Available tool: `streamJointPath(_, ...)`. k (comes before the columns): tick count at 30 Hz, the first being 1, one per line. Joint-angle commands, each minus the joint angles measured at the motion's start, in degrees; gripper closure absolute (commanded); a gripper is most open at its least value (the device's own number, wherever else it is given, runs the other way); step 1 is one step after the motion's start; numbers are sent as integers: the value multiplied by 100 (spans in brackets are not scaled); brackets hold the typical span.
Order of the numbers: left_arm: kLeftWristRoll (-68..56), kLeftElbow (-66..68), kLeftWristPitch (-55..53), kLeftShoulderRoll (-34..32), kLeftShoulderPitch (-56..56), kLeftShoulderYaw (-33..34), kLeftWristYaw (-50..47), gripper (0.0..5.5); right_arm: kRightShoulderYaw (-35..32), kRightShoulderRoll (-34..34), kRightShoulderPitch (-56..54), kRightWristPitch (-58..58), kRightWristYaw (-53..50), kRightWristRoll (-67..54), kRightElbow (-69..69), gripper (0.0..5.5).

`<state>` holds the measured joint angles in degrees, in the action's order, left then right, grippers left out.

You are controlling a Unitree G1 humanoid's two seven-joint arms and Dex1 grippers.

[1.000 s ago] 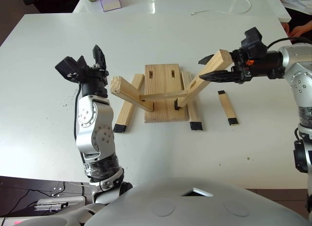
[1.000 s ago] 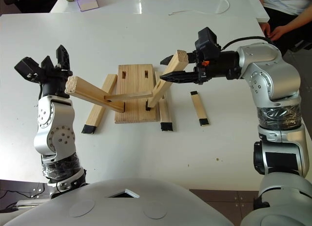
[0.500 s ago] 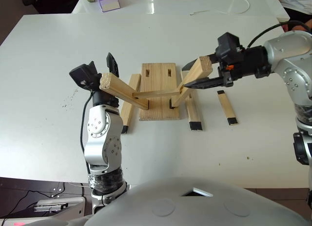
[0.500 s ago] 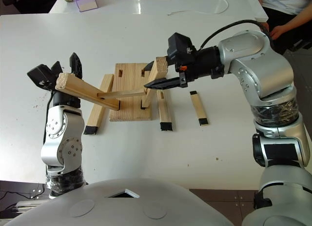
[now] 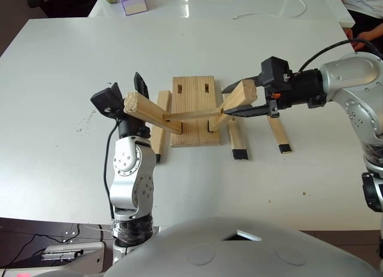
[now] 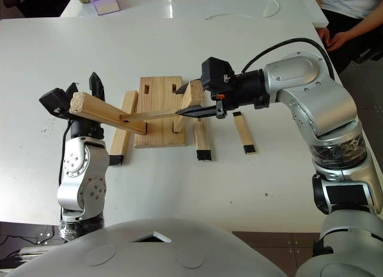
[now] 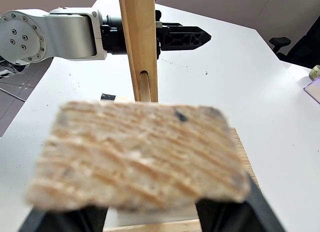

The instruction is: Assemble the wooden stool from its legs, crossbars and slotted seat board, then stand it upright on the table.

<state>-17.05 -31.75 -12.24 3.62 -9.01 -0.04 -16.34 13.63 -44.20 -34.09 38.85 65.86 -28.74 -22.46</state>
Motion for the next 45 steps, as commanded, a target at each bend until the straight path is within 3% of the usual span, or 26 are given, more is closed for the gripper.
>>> streamJointPath(1,214,134,44,448,-100,-384,-106,218,354,-43,-1,262,-301,424,-7,349)
streamJointPath(7,572,215,115,512,111,-965,-252,218,564,82,-38,830,-453,93,-548,349)
streamJointPath(10,666,259,1,495,227,-1265,-208,218,340,214,-168,1606,-598,-533,-910,349)
streamJointPath(14,476,219,-39,543,223,-1199,-183,218,343,275,-72,2031,-834,-577,-818,349)
streamJointPath(20,81,324,-35,202,497,-189,-158,218,150,246,266,1834,-1332,-190,-479,349)
streamJointPath(26,-634,-595,-280,-114,144,1251,-397,218,-218,157,349,1834,-1570,-238,-517,349)
streamJointPath(31,-1758,-1577,-1103,-1219,524,2461,-268,236,-275,114,424,1817,-1649,-365,-614,349)
streamJointPath(33,-2409,-2106,-1574,-1573,1006,2176,-275,263,-216,85,416,1765,-1582,-366,-597,349)
streamJointPath(36,-2921,-2533,-2371,-1677,1703,871,-259,304,-163,60,403,1731,-1517,-379,-604,349)
streamJointPath(40,-2663,-2552,-3257,-1632,1876,-884,-285,362,257,98,64,1437,-1247,-144,-216,349)
streamJointPath(45,-1960,-2149,-3943,-1595,1364,-1831,-653,446,659,-219,-490,916,-319,94,350,349)
